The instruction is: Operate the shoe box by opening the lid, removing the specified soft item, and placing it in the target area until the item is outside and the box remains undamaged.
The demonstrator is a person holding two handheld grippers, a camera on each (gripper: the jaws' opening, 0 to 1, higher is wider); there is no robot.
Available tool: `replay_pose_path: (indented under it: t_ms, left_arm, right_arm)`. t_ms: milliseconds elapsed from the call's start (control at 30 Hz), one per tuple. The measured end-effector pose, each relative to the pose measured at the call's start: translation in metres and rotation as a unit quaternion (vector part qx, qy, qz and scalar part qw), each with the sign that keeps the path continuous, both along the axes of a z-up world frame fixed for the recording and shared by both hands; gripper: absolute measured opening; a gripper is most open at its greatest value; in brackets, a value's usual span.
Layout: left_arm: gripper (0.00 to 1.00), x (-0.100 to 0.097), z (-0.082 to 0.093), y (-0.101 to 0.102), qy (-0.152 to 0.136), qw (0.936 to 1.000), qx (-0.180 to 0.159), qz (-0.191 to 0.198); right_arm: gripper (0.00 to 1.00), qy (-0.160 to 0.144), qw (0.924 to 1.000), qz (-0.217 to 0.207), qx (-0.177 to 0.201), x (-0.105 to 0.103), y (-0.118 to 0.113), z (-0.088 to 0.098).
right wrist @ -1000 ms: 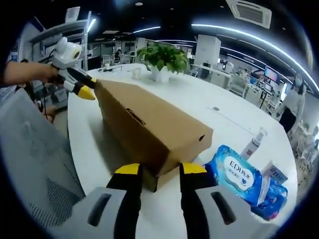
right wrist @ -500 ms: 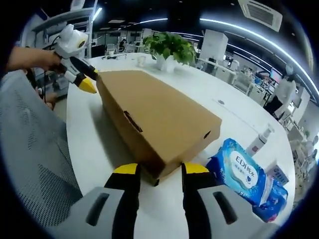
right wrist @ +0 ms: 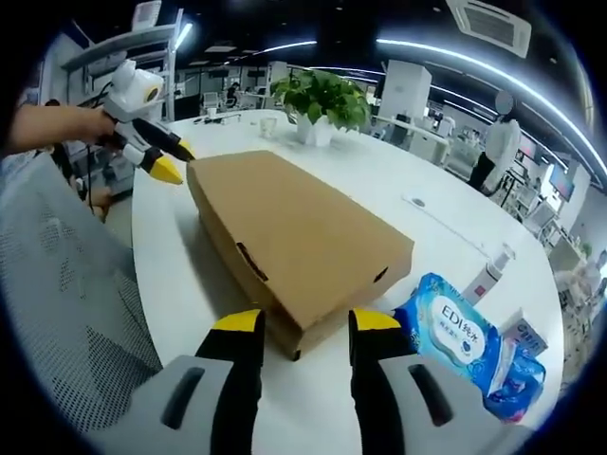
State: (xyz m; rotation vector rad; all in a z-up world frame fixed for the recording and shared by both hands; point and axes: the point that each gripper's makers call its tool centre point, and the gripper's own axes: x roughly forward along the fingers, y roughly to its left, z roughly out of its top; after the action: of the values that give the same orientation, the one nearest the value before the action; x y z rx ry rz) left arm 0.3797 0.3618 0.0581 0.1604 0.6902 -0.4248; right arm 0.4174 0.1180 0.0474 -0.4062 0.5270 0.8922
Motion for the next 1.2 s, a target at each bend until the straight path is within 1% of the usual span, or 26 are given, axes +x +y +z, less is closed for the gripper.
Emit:
replay_pose_path:
  t_ms: [167, 267, 400, 600, 833, 933, 1000, 1067, 1200]
  left_arm:
    - [0.4, 0.004, -0.005, -0.001, 0.002, 1.0, 0.005, -0.003]
    - [0.39, 0.004, -0.007, -0.001, 0.006, 1.0, -0.003, 0.004]
    - [0.38, 0.005, -0.012, 0.0, 0.007, 0.9999, -0.003, 0.012]
    - [0.38, 0.01, -0.014, 0.0, 0.007, 0.9997, -0.007, 0.023]
    - [0.36, 0.022, -0.015, 0.0, 0.01, 0.9997, -0.004, 0.023]
    - [0.36, 0.03, -0.016, -0.001, 0.011, 0.9996, -0.006, 0.024]
    - [0.37, 0.033, -0.018, -0.002, 0.019, 0.9995, -0.01, 0.024]
    - [0.37, 0.038, -0.018, -0.003, 0.015, 0.9996, -0.007, 0.024]
    - [0.37, 0.051, -0.018, -0.002, 0.017, 0.9995, -0.009, 0.026]
  right_arm:
    - [0.33, 0.004, 1.0, -0.001, 0.0, 0.002, 0.003, -0.004]
    - [0.33, 0.015, 0.9999, -0.007, 0.002, 0.001, 0.002, -0.008]
    - [0.32, 0.022, 0.9997, -0.011, -0.001, 0.002, 0.003, -0.014]
    - [0.33, 0.026, 0.9996, -0.01, -0.001, 0.004, 0.003, -0.015]
    - [0.33, 0.026, 0.9996, -0.009, -0.005, 0.017, 0.001, -0.018]
    - [0.33, 0.024, 0.9996, -0.008, -0.008, 0.028, 0.001, -0.018]
    - [0.33, 0.024, 0.9996, -0.006, -0.01, 0.033, 0.0, -0.018]
    - [0.33, 0.024, 0.9996, -0.005, -0.013, 0.04, 0.001, -0.018]
    - [0.34, 0.023, 0.9996, -0.004, -0.016, 0.053, 0.001, -0.019]
